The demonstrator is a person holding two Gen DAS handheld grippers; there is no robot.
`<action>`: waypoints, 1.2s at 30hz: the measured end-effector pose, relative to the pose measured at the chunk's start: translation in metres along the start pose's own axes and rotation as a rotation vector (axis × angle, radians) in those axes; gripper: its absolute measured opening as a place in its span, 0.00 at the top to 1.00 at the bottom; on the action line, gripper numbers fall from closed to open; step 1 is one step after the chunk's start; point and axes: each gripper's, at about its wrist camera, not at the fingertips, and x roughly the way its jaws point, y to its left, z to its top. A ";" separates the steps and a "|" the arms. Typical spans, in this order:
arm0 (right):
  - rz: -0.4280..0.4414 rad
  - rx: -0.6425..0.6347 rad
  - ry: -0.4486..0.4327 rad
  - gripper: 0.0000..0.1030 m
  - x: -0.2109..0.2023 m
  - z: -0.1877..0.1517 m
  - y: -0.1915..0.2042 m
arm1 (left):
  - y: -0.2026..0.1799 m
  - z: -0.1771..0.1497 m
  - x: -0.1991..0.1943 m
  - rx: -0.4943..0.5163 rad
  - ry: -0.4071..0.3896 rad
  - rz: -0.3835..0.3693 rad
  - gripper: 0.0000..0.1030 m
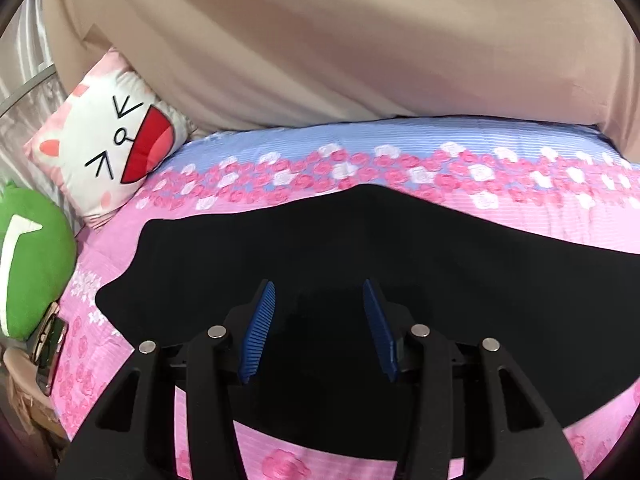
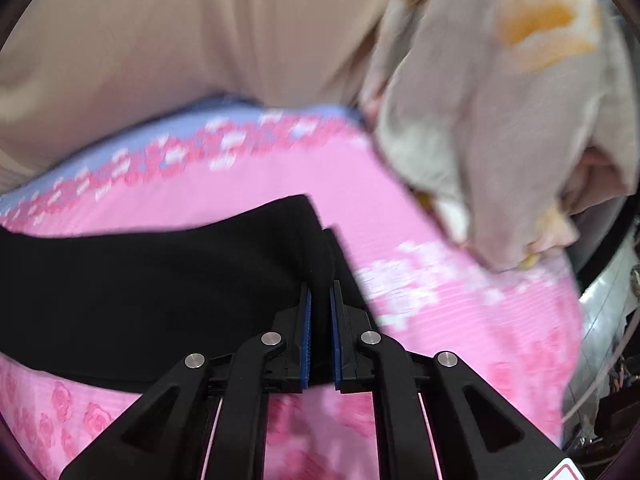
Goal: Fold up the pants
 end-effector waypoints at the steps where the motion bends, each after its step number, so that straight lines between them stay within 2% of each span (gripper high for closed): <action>1: -0.008 0.000 0.016 0.93 0.003 -0.002 -0.004 | -0.003 -0.001 -0.001 0.007 0.001 -0.015 0.56; 4: 0.002 -0.021 0.119 0.90 0.038 -0.020 -0.007 | -0.020 -0.008 0.005 0.046 0.019 -0.019 0.54; 9: -0.002 -0.030 0.043 0.77 0.007 -0.003 0.002 | -0.031 -0.021 0.013 0.063 0.066 -0.031 0.53; 11: 0.026 -0.016 0.013 0.69 0.003 0.009 0.002 | -0.031 -0.025 0.015 0.061 0.079 -0.028 0.50; 13: 0.039 -0.026 0.018 0.50 0.017 0.022 0.003 | -0.032 -0.030 0.015 0.065 0.087 -0.034 0.50; 16: 0.033 -0.067 0.087 0.52 0.056 0.029 0.012 | -0.034 -0.038 0.012 0.079 0.087 -0.016 0.50; 17: 0.028 -0.082 0.107 0.65 0.069 0.029 0.017 | -0.034 -0.040 0.012 0.079 0.093 -0.016 0.50; 18: 0.025 -0.096 0.106 0.71 0.078 0.029 0.019 | -0.034 -0.042 0.012 0.077 0.098 -0.018 0.50; 19: 0.011 -0.103 0.093 0.89 0.077 0.030 0.022 | -0.033 -0.043 0.012 0.079 0.102 -0.014 0.50; 20: -0.019 -0.108 0.073 0.96 0.073 0.032 0.024 | -0.033 -0.044 0.012 0.079 0.106 -0.002 0.50; 22: -0.063 -0.087 -0.010 0.96 0.053 0.038 0.020 | -0.032 -0.045 0.012 0.082 0.108 0.003 0.50; 23: -0.072 -0.068 -0.021 0.96 0.052 0.038 0.014 | -0.032 -0.045 0.013 0.081 0.109 0.005 0.50; 26: -0.133 -0.075 0.118 0.96 0.087 0.026 -0.001 | -0.038 -0.045 0.016 0.087 0.119 -0.004 0.50; 27: -0.116 -0.060 0.124 0.95 0.086 0.022 -0.004 | -0.041 -0.045 0.016 0.089 0.120 -0.012 0.50; 28: -0.092 -0.034 0.092 0.93 0.072 0.019 -0.008 | -0.043 -0.044 0.015 0.093 0.118 -0.017 0.50; 29: -0.078 -0.015 0.061 0.86 0.059 0.017 -0.011 | -0.044 -0.044 0.013 0.097 0.111 -0.017 0.50; 31: -0.068 0.014 0.001 0.76 0.024 0.007 -0.016 | -0.046 -0.044 0.010 0.101 0.101 -0.018 0.45; 32: -0.068 0.019 -0.011 0.76 0.016 0.004 -0.018 | -0.047 -0.044 0.009 0.102 0.097 -0.020 0.41; 35: -0.030 -0.025 -0.014 0.75 0.002 -0.003 -0.007 | -0.052 -0.044 0.007 0.106 0.093 -0.030 0.40; 36: -0.023 -0.056 -0.006 0.66 0.005 0.001 -0.001 | -0.053 -0.043 0.005 0.104 0.091 -0.034 0.40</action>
